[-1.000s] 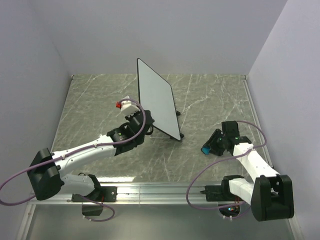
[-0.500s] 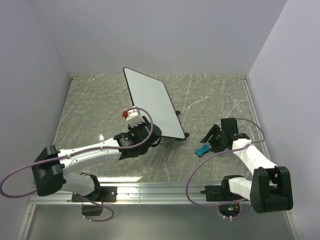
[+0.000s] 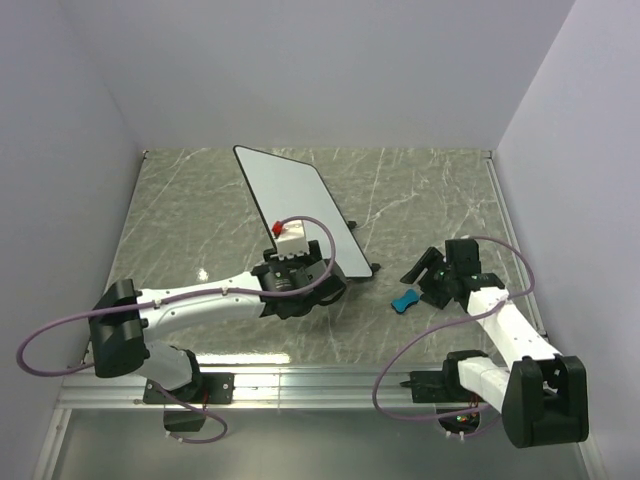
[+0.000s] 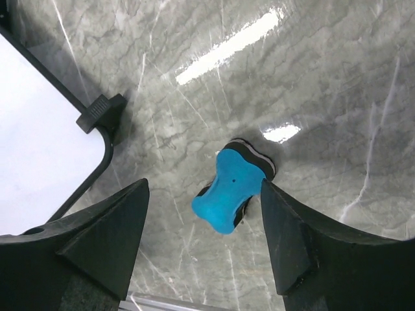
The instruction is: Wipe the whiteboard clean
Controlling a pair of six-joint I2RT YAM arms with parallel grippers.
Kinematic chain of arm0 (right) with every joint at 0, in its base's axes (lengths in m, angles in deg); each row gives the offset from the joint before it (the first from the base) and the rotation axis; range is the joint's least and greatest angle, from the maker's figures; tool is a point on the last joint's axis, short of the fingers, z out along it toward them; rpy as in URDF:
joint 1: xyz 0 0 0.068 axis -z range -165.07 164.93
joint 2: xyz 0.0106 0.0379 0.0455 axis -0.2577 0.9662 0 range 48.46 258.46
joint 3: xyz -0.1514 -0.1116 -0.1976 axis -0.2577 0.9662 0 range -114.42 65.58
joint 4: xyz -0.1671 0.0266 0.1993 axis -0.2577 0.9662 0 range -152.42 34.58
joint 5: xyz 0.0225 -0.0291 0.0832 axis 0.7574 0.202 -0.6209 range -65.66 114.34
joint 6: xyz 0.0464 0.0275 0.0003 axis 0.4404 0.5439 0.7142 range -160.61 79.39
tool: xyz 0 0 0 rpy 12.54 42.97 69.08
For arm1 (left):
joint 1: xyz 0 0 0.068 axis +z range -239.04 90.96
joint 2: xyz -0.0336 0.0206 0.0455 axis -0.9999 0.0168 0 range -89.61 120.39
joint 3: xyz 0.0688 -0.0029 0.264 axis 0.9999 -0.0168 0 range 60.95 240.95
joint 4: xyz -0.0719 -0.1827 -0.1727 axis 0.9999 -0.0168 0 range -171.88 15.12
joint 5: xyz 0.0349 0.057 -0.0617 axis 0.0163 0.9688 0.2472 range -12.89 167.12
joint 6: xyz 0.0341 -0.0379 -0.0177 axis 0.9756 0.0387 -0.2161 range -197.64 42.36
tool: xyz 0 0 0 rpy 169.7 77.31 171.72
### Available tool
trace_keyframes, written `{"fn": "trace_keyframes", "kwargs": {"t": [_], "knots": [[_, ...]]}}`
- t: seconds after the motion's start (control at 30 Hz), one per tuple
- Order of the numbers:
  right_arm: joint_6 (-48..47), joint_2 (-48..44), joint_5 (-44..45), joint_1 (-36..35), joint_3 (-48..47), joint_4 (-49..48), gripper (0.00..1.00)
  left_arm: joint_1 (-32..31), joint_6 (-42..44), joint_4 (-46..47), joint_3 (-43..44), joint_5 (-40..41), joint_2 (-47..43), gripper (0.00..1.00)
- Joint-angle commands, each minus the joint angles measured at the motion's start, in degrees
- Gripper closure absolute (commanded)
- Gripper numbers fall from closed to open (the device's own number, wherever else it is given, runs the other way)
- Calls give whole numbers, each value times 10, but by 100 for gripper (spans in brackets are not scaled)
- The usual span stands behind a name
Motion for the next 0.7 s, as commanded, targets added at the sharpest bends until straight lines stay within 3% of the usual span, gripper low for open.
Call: {"fn": "trace_keyframes", "kwargs": {"t": [0.0,0.07,0.17,0.5,0.67], "knots": [[6,-22,-6,3,9,-7,23,-23,94,-204,8,-59,34,28],[8,-23,-8,4,11,-9,23,-27,99,-209,26,-59,34,13],[11,-27,-10,3,16,-12,23,-28,113,-212,45,-68,35,1],[15,-50,-13,3,24,-6,22,-30,120,-281,138,-95,21,1],[22,-56,-32,4,29,-10,22,-30,174,-256,170,-172,-18,1]]}}
